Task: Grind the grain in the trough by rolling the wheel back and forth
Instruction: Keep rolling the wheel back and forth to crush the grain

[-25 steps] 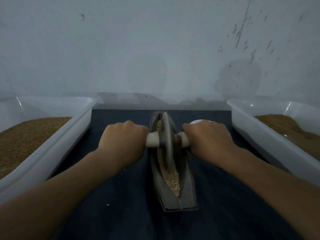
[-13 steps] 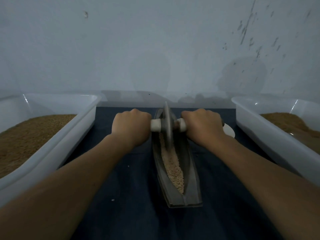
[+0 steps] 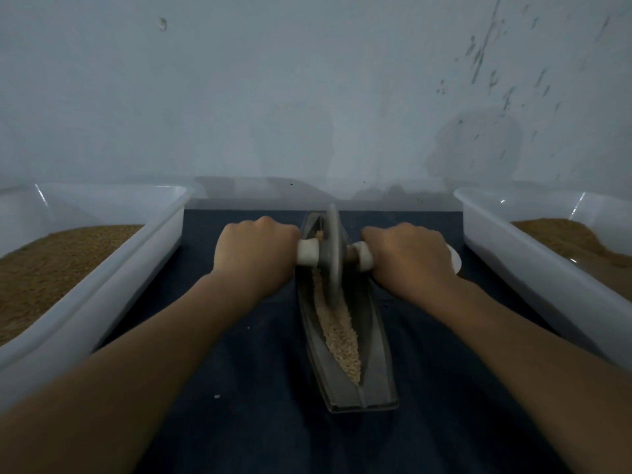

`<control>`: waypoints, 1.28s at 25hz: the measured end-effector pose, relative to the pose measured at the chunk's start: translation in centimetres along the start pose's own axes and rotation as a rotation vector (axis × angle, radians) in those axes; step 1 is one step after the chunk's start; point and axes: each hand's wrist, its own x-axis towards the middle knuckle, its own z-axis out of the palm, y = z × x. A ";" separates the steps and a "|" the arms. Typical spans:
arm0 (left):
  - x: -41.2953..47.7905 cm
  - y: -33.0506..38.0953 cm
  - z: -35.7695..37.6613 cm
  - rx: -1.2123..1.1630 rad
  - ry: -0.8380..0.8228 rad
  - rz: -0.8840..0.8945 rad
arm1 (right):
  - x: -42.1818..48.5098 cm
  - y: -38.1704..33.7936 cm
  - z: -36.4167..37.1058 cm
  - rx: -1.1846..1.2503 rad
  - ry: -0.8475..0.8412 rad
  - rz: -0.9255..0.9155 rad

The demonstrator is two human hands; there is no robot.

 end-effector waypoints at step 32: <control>-0.6 -0.2 0.6 -0.003 0.091 -0.036 | -0.1 1.0 -0.6 0.031 -0.058 0.056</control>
